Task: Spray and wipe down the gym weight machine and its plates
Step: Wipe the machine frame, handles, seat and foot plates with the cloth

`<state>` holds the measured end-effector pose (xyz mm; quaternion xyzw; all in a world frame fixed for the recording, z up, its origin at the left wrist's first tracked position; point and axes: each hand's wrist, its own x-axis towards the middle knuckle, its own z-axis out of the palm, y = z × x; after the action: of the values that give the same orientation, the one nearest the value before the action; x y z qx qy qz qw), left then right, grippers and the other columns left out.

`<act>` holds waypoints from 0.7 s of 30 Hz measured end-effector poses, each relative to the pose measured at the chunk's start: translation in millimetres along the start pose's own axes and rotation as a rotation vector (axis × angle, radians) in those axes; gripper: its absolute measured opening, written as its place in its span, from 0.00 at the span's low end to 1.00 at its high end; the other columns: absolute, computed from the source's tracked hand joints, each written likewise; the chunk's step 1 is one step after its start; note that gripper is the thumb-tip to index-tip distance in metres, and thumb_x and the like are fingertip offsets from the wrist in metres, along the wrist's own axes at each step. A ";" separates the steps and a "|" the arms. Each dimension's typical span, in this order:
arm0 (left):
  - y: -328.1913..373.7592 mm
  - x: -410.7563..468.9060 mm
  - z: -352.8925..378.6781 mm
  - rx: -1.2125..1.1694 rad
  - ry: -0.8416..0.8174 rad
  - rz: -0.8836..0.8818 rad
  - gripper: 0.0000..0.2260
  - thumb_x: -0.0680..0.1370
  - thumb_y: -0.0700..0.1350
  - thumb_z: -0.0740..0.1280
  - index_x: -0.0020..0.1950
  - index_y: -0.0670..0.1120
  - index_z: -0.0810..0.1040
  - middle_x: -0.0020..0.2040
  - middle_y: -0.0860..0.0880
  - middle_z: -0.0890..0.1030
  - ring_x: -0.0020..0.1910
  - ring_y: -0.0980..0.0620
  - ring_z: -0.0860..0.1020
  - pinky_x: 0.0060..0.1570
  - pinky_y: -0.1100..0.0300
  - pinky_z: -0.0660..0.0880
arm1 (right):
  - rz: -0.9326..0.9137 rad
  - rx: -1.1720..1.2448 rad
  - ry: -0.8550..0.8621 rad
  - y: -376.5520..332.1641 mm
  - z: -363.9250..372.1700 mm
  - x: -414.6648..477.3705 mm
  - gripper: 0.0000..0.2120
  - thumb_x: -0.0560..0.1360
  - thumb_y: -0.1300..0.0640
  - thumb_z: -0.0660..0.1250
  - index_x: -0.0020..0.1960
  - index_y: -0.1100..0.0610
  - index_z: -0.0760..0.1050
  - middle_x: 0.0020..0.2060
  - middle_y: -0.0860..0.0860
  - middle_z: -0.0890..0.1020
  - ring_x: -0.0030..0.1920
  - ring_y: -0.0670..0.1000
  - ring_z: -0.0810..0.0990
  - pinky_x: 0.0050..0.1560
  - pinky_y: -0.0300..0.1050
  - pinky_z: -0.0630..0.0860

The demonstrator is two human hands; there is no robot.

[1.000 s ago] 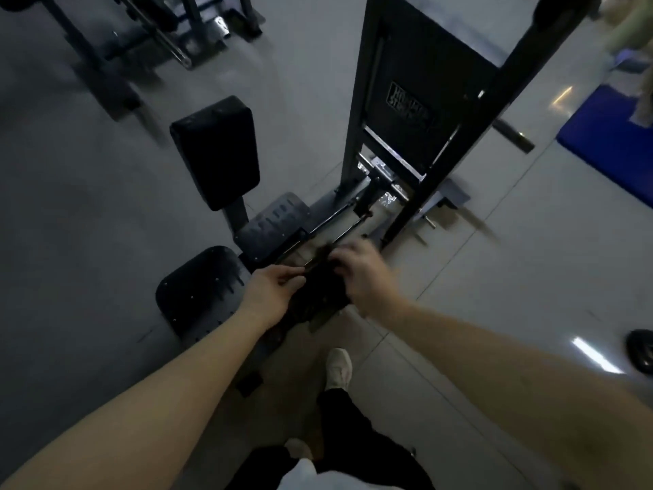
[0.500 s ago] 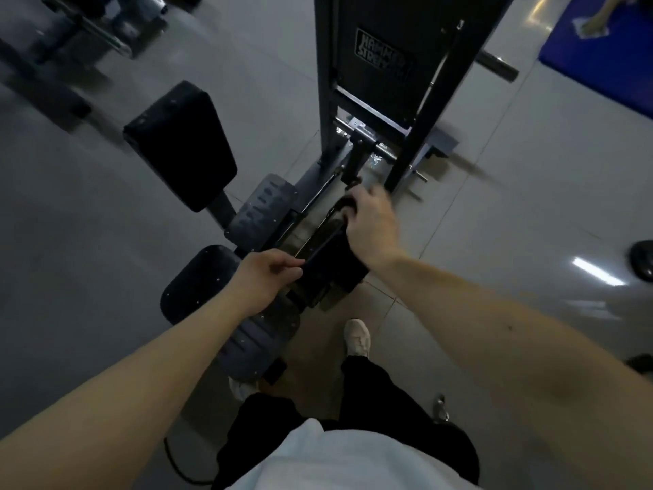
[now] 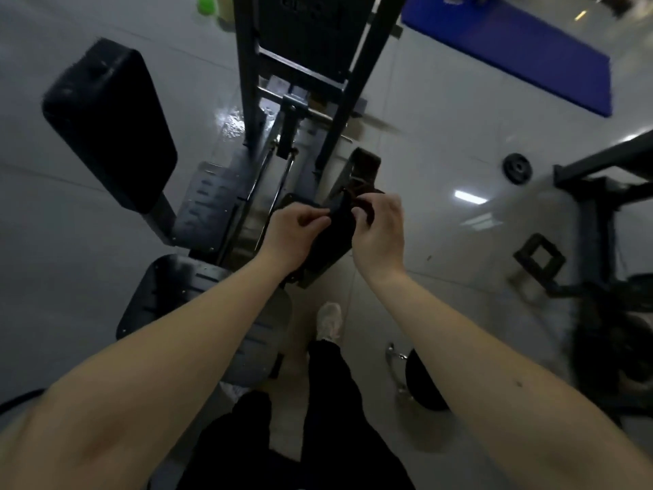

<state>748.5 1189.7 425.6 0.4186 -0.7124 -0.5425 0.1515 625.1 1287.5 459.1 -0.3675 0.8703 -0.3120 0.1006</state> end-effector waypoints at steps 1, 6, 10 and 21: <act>-1.7 -0.2 0.6 0.001 -0.002 0.010 0.10 0.80 0.46 0.72 0.60 0.46 0.84 0.53 0.52 0.81 0.51 0.58 0.79 0.52 0.70 0.73 | -0.013 0.003 0.025 -0.2 2.7 -11.7 0.06 0.81 0.60 0.66 0.57 0.59 0.76 0.55 0.55 0.71 0.56 0.54 0.73 0.57 0.46 0.76; -4.6 -3.1 1.0 -0.013 -0.024 0.047 0.09 0.80 0.45 0.70 0.58 0.45 0.84 0.53 0.49 0.81 0.52 0.54 0.79 0.56 0.61 0.75 | 0.012 0.002 0.018 -9.8 9.8 -50.3 0.07 0.79 0.59 0.68 0.57 0.56 0.76 0.57 0.52 0.68 0.55 0.51 0.74 0.55 0.45 0.78; -0.8 -14.7 6.6 -0.099 -0.002 0.017 0.10 0.81 0.41 0.68 0.61 0.45 0.83 0.53 0.52 0.78 0.51 0.57 0.78 0.59 0.61 0.75 | 0.094 -0.130 -0.012 -19.4 1.7 10.4 0.10 0.79 0.54 0.69 0.60 0.53 0.81 0.58 0.54 0.77 0.58 0.53 0.77 0.61 0.50 0.76; -14.4 -59.5 12.7 -0.306 0.023 -0.099 0.15 0.82 0.43 0.66 0.69 0.48 0.78 0.62 0.53 0.78 0.59 0.55 0.79 0.62 0.58 0.77 | 0.081 -0.128 -0.093 -35.9 -3.0 -30.4 0.11 0.80 0.56 0.69 0.61 0.55 0.82 0.56 0.51 0.75 0.54 0.50 0.74 0.57 0.40 0.68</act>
<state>782.1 1242.3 422.1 0.4315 -0.5982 -0.6466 0.1947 666.2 1291.1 481.9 -0.3519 0.8970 -0.2341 0.1298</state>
